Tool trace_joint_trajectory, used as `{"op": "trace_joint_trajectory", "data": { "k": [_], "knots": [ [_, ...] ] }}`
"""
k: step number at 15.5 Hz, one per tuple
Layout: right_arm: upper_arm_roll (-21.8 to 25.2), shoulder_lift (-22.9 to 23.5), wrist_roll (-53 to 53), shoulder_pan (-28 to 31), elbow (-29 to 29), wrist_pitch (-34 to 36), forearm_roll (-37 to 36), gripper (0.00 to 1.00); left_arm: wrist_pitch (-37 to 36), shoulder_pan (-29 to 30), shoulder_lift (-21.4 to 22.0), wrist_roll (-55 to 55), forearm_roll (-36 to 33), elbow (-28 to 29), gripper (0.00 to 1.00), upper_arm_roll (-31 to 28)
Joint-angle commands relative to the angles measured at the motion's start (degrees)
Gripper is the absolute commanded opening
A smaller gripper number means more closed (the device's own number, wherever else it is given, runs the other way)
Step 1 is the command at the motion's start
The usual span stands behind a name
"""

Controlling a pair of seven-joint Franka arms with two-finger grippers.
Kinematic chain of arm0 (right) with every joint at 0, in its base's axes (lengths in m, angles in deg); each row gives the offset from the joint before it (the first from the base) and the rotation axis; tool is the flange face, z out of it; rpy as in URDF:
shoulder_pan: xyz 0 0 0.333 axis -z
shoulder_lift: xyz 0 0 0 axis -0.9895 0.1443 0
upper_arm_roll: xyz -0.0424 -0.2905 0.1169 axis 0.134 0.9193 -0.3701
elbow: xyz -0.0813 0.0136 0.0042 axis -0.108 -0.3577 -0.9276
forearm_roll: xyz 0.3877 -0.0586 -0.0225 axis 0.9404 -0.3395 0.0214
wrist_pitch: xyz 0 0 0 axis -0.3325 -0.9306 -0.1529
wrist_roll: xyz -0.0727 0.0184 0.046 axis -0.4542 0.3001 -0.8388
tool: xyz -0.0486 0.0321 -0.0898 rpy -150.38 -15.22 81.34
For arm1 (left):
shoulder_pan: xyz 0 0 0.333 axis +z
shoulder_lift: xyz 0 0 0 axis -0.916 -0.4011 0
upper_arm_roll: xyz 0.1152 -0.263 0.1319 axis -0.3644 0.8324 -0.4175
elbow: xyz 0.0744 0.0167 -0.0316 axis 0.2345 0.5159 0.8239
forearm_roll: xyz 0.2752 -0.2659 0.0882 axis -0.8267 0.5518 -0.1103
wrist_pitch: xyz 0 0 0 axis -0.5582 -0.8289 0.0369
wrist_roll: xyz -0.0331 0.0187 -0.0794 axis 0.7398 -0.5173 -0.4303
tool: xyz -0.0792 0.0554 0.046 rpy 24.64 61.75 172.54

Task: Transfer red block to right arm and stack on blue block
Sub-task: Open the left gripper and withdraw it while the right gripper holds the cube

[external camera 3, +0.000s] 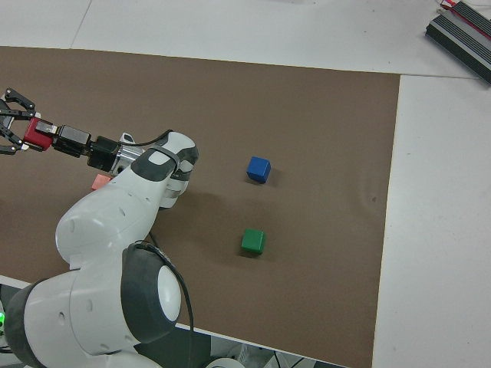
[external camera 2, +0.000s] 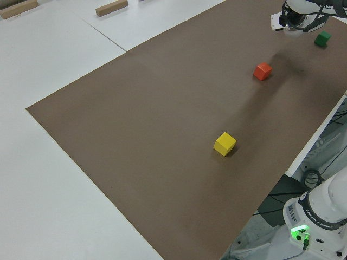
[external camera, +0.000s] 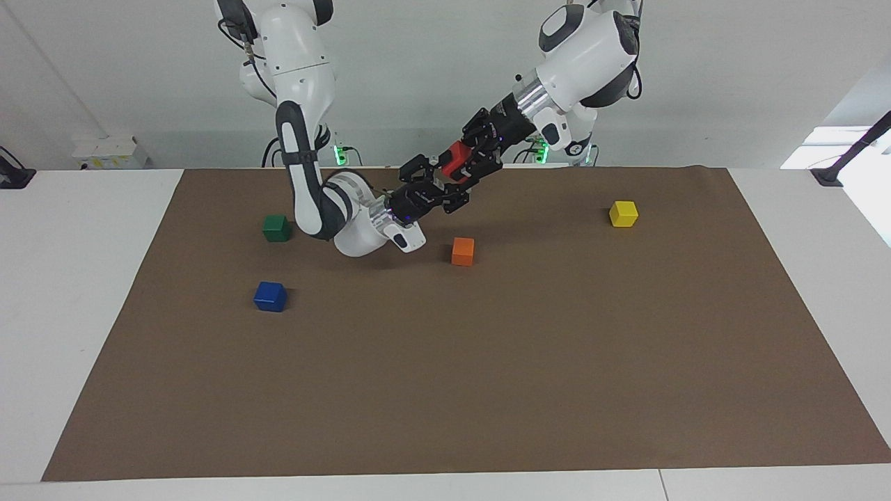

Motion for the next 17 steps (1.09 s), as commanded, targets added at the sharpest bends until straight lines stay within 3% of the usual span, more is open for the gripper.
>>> {"op": "trace_joint_trajectory", "data": {
  "k": [1, 2, 9, 10, 11, 15, 17],
  "knots": [
    [-0.2, 0.7, -0.7, -0.3, -0.9, -0.4, 1.3, 0.19, 1.2, -0.9, 2.1, 0.5, 1.9, 2.2, 0.0, -0.8],
    [-0.2, 0.7, -0.7, -0.1, -0.9, -0.3, 1.2, 0.0, 1.2, -0.9, 2.1, 0.5, 1.9, 2.2, 0.0, -0.9],
    [-0.2, 0.7, -0.5, 0.3, -1.2, -0.5, 0.7, 0.0, 0.8, -1.0, 2.2, 0.6, 1.8, 2.2, 0.0, -0.9],
    [-0.2, 0.7, -0.5, 0.4, -1.4, -0.6, 0.7, 0.0, 1.4, -1.1, 2.7, 0.7, 1.7, 2.2, 0.27, -0.8],
    [-0.2, 0.6, -0.4, 0.4, -1.6, -0.6, 0.7, 0.0, 1.4, -1.0, 2.7, 0.9, 1.7, 2.0, 0.99, -0.8],
    [-0.2, 0.6, 0.2, 0.3, -2.6, -1.0, 0.9, 0.0, 0.1, 0.5, 5.1, 2.1, -1.9, 1.6, 1.0, -1.2],
    [-0.2, 0.2, 0.8, 0.4, -2.7, -2.3, 0.9, 0.0, -6.1, 4.8, 7.8, 1.5, -3.2, 1.4, 1.0, -1.3]
  ]
}}
